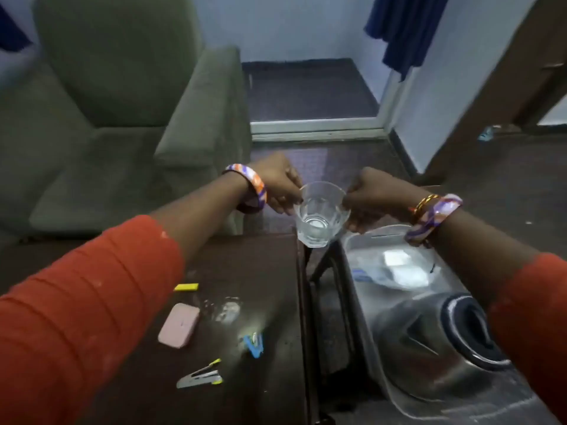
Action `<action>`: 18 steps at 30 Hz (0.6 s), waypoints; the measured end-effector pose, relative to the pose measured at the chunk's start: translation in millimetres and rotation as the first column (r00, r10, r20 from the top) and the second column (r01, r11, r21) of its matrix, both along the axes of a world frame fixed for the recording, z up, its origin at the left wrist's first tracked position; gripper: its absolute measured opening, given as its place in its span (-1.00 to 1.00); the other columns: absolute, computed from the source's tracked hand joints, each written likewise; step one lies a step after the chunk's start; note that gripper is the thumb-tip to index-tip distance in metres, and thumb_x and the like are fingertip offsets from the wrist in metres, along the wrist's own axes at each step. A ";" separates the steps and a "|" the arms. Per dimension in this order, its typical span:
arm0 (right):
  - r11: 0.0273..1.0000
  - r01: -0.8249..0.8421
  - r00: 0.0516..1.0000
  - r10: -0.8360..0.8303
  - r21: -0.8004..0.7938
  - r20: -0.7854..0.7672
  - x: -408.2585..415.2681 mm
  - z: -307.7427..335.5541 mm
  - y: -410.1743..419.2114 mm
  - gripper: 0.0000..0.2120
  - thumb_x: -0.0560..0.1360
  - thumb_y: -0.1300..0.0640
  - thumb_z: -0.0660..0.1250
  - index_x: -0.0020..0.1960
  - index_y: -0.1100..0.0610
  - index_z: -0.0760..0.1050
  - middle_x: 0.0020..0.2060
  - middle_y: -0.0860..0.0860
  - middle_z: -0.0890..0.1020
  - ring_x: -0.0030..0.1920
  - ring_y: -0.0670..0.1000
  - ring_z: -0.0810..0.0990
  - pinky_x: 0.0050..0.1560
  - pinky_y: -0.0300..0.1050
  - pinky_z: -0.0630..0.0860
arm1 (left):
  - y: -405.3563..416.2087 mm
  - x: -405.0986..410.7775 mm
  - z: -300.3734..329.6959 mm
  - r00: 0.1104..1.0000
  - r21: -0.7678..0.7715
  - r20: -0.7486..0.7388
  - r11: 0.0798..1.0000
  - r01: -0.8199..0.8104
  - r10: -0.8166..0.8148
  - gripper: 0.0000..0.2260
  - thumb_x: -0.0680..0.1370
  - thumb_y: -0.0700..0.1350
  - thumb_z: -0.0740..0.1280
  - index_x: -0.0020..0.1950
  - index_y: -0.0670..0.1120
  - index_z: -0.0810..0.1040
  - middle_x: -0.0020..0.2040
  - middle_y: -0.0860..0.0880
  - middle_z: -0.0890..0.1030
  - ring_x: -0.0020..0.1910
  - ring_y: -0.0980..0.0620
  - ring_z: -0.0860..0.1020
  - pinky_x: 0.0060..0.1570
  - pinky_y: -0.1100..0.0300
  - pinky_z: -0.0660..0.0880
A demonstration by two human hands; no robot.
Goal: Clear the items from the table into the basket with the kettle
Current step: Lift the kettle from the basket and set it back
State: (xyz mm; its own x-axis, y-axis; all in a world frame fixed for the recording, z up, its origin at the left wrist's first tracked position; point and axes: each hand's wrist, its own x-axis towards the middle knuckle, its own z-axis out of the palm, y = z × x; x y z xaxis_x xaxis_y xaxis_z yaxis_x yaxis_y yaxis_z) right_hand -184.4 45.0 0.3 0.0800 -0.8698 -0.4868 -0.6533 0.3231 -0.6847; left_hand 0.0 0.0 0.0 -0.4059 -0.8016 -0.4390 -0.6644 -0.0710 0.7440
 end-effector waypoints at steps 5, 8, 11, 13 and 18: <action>0.990 -0.102 0.994 0.104 0.093 -0.017 104.7 -58.0 -15.5 -0.81 0.41 0.43 0.14 -0.33 0.40 0.45 -0.74 0.04 0.53 -0.68 -0.05 0.54 -0.57 -0.21 0.54 | 7.7 101.4 -54.9 0.985 -0.008 0.094 0.990 -0.142 0.142 -0.85 0.44 -0.38 0.32 -0.02 -0.38 0.59 -0.67 0.06 0.54 -0.63 0.20 0.53 -0.55 0.34 0.52; 0.983 -0.115 0.990 0.124 0.142 -0.062 154.0 -109.5 -19.6 -0.76 0.39 0.42 0.13 -0.41 0.36 0.47 -0.78 0.00 0.48 -0.72 -0.10 0.50 -0.61 -0.28 0.49 | 17.2 143.3 -103.5 0.962 -0.007 0.175 0.977 -0.211 0.209 -0.85 0.42 -0.34 0.33 -0.06 -0.31 0.64 -0.63 0.06 0.54 -0.57 0.11 0.54 -0.49 0.30 0.53; 0.980 -0.093 0.985 0.117 0.177 -0.130 187.7 -159.4 -18.0 -0.74 0.39 0.40 0.15 -0.44 0.29 0.46 -0.81 -0.03 0.46 -0.73 -0.13 0.49 -0.60 -0.32 0.48 | 28.9 168.7 -153.0 0.935 -0.004 0.250 0.965 -0.260 0.253 -0.84 0.40 -0.27 0.36 -0.07 -0.19 0.69 -0.41 -0.12 0.65 -0.43 -0.01 0.57 -0.34 0.25 0.57; 0.984 -0.060 0.984 0.087 0.168 -0.158 203.2 -189.4 -15.0 -0.72 0.39 0.39 0.17 -0.47 0.23 0.40 -0.65 0.09 0.60 -0.54 -0.04 0.64 -0.51 -0.28 0.51 | 36.0 178.1 -182.6 0.921 0.000 0.274 0.958 -0.288 0.277 -0.84 0.39 -0.24 0.39 -0.07 -0.15 0.70 -0.19 -0.22 0.71 -0.23 -0.08 0.66 -0.17 0.20 0.57; 0.980 -0.034 0.979 0.072 0.198 -0.191 228.0 -240.0 -5.9 -0.79 0.42 0.36 0.19 -0.05 0.44 0.54 -0.04 0.40 0.63 0.00 0.32 0.64 0.04 0.17 0.60 | 46.4 192.4 -235.9 0.901 -0.001 0.332 0.955 -0.297 0.280 -0.82 0.42 -0.26 0.32 -0.07 -0.16 0.69 -0.08 -0.24 0.70 -0.02 -0.17 0.64 -0.08 0.16 0.54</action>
State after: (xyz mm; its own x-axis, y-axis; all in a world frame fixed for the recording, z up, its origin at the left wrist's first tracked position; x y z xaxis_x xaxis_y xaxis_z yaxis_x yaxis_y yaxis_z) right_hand 43.6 39.2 -239.7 0.0096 -0.7554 -0.6552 -0.7883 0.3974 -0.4698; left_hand 192.4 46.4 -235.9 0.0115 -0.8366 -0.5476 -0.8135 -0.3263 0.4813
